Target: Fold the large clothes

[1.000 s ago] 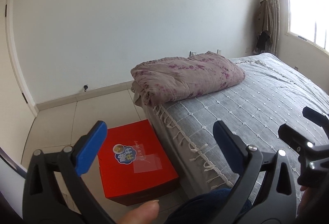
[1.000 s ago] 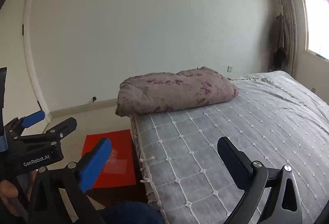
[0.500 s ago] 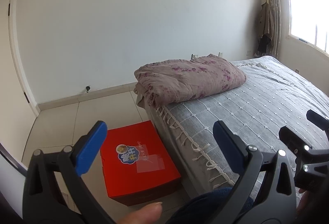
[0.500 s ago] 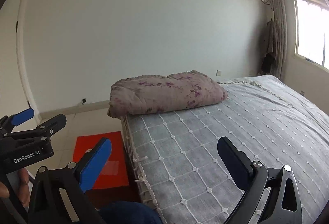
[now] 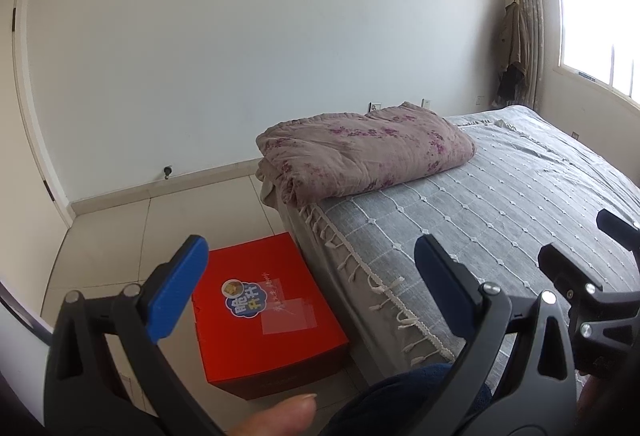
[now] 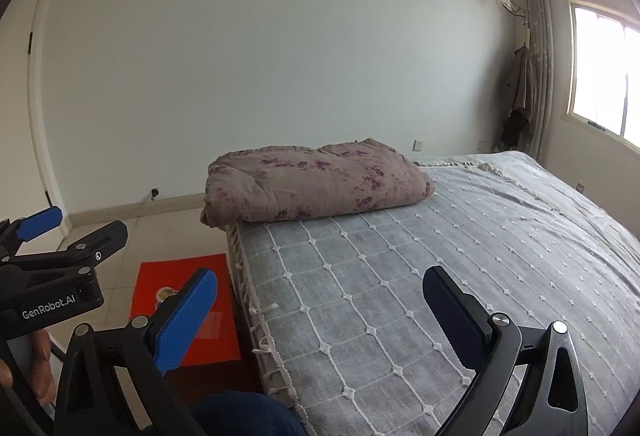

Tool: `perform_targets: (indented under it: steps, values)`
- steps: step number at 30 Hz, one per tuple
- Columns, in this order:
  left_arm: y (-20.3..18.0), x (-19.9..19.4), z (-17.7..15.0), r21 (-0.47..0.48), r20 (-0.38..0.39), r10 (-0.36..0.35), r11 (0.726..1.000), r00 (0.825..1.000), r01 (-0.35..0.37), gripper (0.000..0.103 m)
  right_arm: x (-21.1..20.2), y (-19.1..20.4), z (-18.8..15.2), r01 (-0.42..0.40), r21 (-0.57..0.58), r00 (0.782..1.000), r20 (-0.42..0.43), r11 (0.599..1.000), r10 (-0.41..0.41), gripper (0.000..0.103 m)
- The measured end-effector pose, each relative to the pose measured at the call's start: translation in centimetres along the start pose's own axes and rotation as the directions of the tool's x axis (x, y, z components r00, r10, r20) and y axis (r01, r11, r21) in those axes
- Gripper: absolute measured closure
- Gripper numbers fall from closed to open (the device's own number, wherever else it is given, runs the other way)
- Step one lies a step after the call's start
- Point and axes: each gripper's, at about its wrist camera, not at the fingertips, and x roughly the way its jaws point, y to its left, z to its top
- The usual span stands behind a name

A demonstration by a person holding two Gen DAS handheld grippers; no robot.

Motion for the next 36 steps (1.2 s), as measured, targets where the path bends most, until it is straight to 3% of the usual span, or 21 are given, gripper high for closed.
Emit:
perform_targets:
  steps: [36]
  values:
    - [-0.8,0.5,0.3,0.029,-0.009,-0.024,0.999,1.000,0.024,0.001,0.1,-0.8,0.2,0.029,0.014,1.000,0.006,0.999,-0.029,0.000]
